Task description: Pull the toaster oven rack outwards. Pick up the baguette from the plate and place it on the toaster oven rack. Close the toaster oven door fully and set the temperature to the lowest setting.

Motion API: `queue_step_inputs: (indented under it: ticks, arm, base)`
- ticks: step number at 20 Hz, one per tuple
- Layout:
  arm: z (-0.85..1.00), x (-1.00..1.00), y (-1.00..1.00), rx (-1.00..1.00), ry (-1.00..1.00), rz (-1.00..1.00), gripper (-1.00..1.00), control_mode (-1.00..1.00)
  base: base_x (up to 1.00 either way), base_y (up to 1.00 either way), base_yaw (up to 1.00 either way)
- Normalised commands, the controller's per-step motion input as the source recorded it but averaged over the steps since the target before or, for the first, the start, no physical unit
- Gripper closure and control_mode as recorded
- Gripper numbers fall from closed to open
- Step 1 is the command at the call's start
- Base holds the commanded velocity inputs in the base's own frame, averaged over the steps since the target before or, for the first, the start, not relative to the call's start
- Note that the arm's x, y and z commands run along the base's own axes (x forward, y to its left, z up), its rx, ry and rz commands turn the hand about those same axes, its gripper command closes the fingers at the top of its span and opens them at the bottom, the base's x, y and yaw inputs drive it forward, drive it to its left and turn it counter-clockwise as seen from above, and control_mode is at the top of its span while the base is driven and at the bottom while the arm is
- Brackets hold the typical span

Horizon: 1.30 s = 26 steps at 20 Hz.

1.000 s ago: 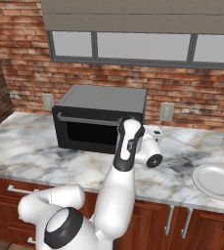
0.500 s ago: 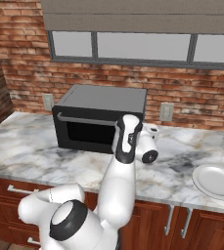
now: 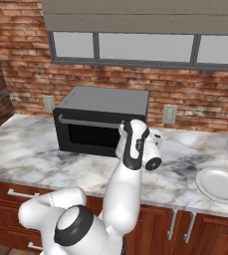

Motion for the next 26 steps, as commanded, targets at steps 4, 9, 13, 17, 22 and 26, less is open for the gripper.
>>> queue_step_inputs:
  ticks: [4, 9, 13, 17, 22, 26]
  arm:
    - [-0.01, 0.10, 0.00, 0.03, -0.03, 0.00, -1.00, -1.00]
    - [-0.07, 0.11, 0.04, 0.00, -0.01, 0.00, -1.00, -1.00]
    - [-0.11, 0.03, 0.26, 0.00, 0.00, 0.00, -1.00, -1.00]
    - [-0.03, 0.00, 0.45, 0.00, 0.00, -0.02, -1.00, -1.00]
    - [0.00, 0.14, 0.36, 0.00, 0.00, -0.04, -1.00, -1.00]
    - [0.00, 0.33, 0.02, 0.00, 0.01, 0.00, -1.00, -1.00]
  base:
    - [0.00, 0.00, 0.00]
    - [0.00, 0.00, 0.00]
    - [0.00, 0.00, 0.00]
    - [0.00, 0.00, 0.00]
    - [0.00, 0.00, 0.00]
    - [0.00, 0.00, 0.00]
